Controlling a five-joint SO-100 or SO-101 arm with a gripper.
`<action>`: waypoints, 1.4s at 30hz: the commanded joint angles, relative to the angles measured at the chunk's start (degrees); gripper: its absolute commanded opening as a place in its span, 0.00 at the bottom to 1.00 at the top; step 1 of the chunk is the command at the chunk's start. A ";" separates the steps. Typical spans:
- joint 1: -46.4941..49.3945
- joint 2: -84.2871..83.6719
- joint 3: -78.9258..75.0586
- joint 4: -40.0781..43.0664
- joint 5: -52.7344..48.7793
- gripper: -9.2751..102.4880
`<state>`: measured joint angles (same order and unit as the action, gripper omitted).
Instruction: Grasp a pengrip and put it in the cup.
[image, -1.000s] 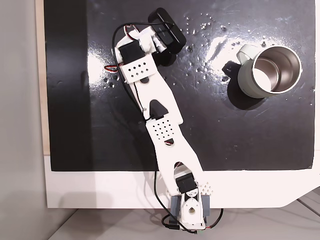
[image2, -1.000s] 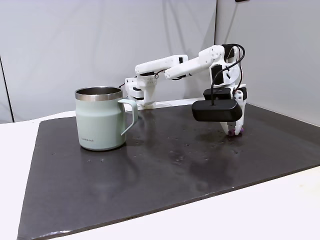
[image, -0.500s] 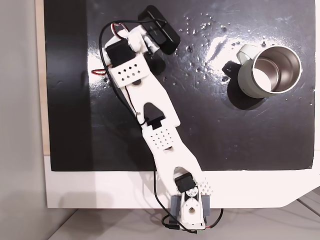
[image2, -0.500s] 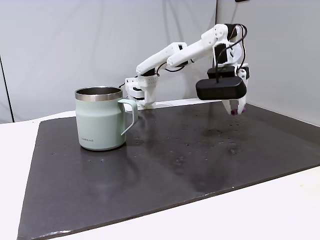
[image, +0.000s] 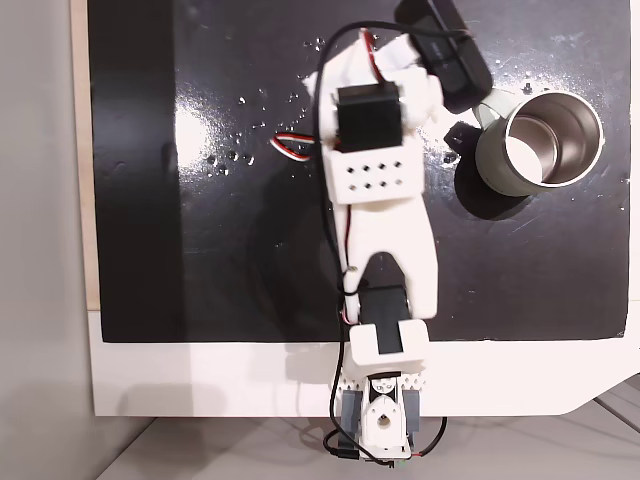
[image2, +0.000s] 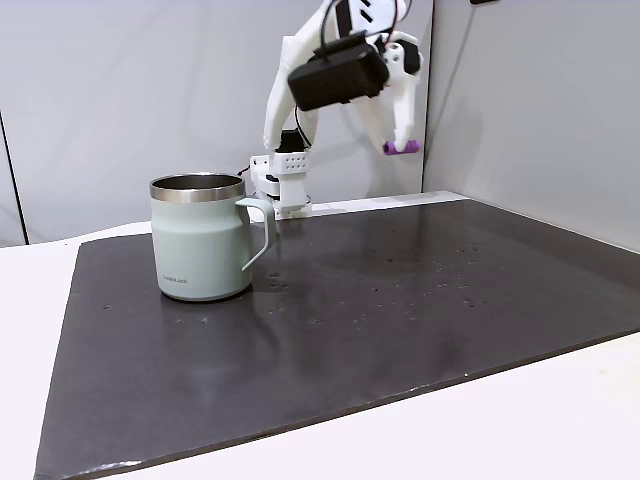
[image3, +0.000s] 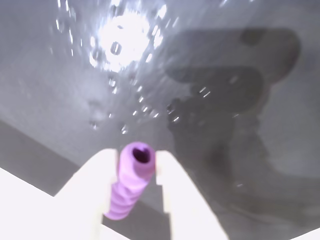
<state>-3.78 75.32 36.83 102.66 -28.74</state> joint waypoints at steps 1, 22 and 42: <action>6.06 10.37 4.13 0.35 -5.98 0.08; 35.60 4.83 -2.20 -1.14 -31.29 0.08; 35.68 -3.16 -9.93 -0.88 -30.67 0.40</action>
<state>31.82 70.84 30.76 102.48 -59.50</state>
